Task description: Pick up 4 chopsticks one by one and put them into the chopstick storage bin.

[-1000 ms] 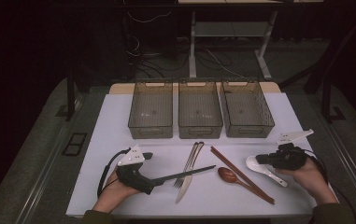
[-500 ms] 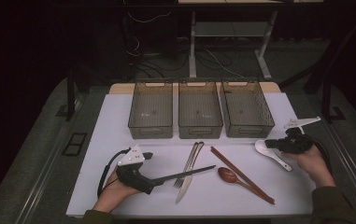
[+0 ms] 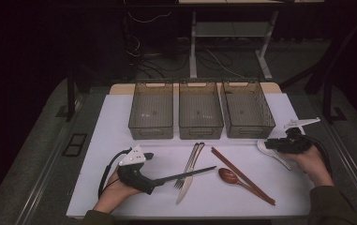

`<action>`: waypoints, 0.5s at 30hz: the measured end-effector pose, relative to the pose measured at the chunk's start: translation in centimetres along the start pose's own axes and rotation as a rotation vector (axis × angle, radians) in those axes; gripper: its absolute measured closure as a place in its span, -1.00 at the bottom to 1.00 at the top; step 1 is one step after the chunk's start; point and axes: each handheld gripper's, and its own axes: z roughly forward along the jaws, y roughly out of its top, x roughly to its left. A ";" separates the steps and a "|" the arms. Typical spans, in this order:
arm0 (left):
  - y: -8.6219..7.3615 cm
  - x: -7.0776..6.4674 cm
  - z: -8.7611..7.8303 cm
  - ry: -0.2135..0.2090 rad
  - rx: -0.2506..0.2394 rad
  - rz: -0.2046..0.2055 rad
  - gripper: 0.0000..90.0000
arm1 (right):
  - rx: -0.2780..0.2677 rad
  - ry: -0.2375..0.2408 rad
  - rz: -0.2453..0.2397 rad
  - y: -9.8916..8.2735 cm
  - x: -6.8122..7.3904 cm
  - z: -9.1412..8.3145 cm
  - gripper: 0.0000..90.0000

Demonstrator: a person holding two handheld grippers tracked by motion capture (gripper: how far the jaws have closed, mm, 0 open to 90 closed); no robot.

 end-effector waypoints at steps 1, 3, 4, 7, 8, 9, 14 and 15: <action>0.0 0.0 -0.1 0.000 0.002 0.001 -1.00 | -0.013 -0.011 -0.005 0.0 0.1 -0.1 0.38; 0.0 -0.1 -0.3 0.002 -0.004 -0.002 -1.00 | -0.021 -0.025 -0.008 0.1 0.4 -0.5 0.24; -0.1 -0.1 -0.4 0.002 -0.005 -0.006 -1.00 | -0.023 -0.035 -0.013 0.1 0.6 -0.8 0.18; -0.2 -0.1 -0.5 0.005 -0.008 -0.011 -1.00 | -0.037 -0.059 -0.026 0.1 1.3 -1.5 0.09; -0.2 -0.2 -0.5 0.005 -0.008 -0.011 -1.00 | -0.043 -0.064 -0.027 0.0 1.7 -1.8 0.10; -0.2 -0.2 -0.5 0.005 -0.011 -0.013 -1.00 | -0.047 -0.064 -0.027 0.0 2.0 -2.1 0.18; -0.2 -0.5 -0.5 0.007 -0.013 -0.017 -1.00 | -0.051 -0.039 -0.053 -0.4 4.6 -3.0 0.56; -0.2 -0.5 -0.5 0.006 -0.013 -0.016 -1.00 | -0.052 -0.022 -0.053 -0.4 5.1 -3.1 0.63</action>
